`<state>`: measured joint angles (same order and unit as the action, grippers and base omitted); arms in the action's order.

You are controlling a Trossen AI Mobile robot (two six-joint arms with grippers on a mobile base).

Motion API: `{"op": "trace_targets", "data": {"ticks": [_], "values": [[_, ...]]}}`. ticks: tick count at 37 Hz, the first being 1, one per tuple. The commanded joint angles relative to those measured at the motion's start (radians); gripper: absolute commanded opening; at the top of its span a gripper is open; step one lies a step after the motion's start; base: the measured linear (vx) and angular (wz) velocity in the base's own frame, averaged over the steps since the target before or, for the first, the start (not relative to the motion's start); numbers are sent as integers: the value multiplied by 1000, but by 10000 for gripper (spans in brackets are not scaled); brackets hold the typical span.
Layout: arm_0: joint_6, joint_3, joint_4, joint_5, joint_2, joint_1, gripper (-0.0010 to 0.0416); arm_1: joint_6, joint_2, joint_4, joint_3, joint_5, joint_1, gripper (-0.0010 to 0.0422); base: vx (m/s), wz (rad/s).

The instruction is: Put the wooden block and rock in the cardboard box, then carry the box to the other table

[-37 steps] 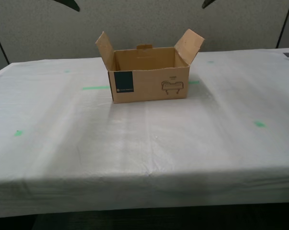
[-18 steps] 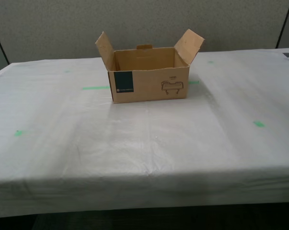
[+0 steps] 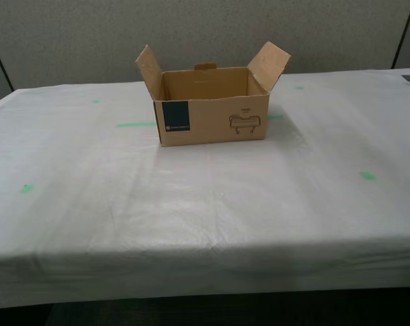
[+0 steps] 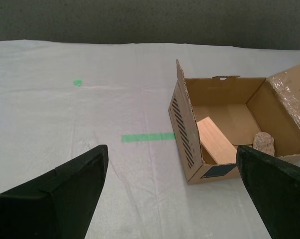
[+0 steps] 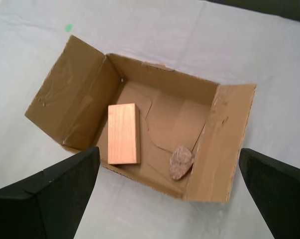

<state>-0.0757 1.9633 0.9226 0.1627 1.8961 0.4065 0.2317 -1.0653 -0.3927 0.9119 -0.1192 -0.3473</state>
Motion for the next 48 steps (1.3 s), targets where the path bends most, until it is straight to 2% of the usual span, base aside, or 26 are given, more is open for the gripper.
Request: {"op": "trace_targets", "data": {"ticks": [1,9,16,23,29,48], "values": [[-1,-119,-119,-4,-63,0,390,-8,7,7,-4,-4,0,350,0,0],[-3,-325,-318,-15,-186,-6,390,-15,6,30,-6,-4,-1,350,0,0],[-2,-470,-429,-113,-290,-9,390,-32,6,89,-11,-4,-1,350,0,0],[-1,-568,-503,-116,-347,-23,389,-32,6,120,-10,-4,0,350,0,0],[5,-604,-514,-116,-357,-28,390,-32,6,109,-13,-4,-1,350,0,0],[-3,-603,-513,-116,-349,-28,389,-32,6,106,-11,-3,0,350,0,0]]}}
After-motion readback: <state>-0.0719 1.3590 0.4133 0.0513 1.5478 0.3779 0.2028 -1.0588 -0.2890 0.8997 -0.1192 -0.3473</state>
